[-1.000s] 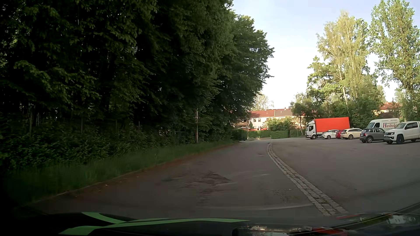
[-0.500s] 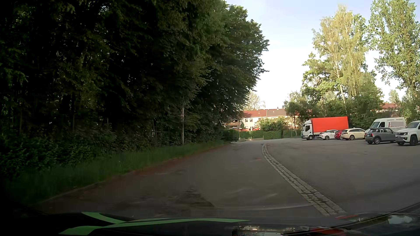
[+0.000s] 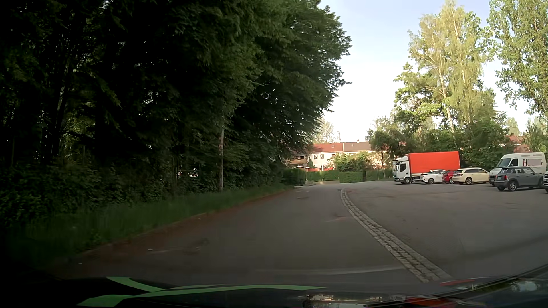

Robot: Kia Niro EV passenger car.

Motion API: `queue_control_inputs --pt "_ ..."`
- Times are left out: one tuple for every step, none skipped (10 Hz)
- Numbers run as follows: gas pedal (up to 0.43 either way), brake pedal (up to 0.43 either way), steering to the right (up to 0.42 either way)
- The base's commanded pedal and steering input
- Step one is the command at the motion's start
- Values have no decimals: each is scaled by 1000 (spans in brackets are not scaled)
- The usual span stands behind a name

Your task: Follow the waypoints while adhering to traffic rules and regulations

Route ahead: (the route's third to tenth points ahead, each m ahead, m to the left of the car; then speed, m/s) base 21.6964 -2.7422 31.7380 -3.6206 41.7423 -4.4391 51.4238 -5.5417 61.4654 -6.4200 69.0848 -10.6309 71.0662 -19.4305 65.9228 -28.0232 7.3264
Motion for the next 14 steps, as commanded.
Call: queue_control_inputs --pt "248 0 25" --pt "220 0 26" --pt "209 0 26" --pt "197 0 25" --pt "197 0 25" --pt "197 0 25" --pt "177 0 25" --pt "138 0 25" --pt "118 0 26" --pt "118 0 25" --pt "118 0 25" --pt "118 0 25" --pt "118 0 25" --pt "118 0 25"
